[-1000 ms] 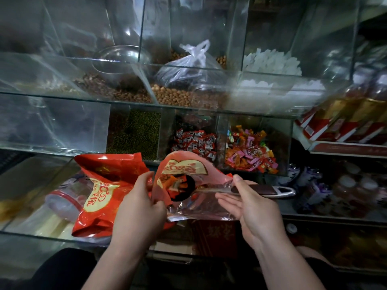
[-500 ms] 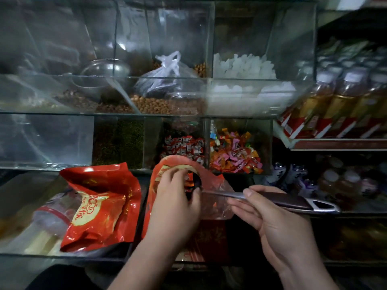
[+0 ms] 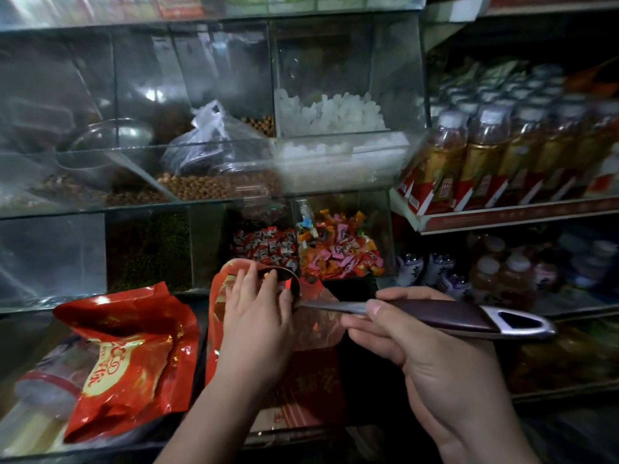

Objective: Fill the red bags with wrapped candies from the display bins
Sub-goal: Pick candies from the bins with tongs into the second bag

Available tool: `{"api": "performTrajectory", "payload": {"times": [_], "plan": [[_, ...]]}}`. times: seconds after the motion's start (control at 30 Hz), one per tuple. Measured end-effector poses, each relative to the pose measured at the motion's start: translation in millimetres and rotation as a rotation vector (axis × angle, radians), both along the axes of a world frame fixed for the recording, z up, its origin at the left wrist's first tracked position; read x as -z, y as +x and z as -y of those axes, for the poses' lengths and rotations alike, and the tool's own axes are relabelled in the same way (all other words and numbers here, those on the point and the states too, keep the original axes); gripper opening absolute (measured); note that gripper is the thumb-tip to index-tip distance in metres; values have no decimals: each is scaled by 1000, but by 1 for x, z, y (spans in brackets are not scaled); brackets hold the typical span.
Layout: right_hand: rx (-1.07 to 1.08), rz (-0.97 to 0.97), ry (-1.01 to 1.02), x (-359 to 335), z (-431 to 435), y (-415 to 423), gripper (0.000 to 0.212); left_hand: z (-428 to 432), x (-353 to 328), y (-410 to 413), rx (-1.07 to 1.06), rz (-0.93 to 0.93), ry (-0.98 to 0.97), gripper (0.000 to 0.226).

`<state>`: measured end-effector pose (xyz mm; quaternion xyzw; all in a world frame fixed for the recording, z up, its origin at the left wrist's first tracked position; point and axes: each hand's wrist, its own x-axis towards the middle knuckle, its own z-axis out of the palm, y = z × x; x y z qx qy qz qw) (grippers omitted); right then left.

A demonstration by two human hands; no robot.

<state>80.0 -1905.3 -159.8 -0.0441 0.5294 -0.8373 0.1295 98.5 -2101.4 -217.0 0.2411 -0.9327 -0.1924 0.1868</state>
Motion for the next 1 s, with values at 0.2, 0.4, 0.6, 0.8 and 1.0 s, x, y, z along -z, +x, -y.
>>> {"api": "performTrajectory", "payload": {"times": [0.2, 0.4, 0.6, 0.8, 1.0], "plan": [[134, -45, -87, -16, -16, -14, 15, -9, -25, -41, 172, -7, -129, 57], [197, 15, -154, -16, -10, -50, 4, -8, -45, -125, 310, 303, -74, 50], [292, -58, 33, 18, 26, -90, 12, -6, -55, -159, 244, 457, 49, 53], [280, -502, 540, 48, 58, -120, 12, -6, -50, -159, 257, 401, 127, 43], [47, -883, 784, 59, 62, -128, 23, 8, -57, -131, 273, 258, 52, 44]]}}
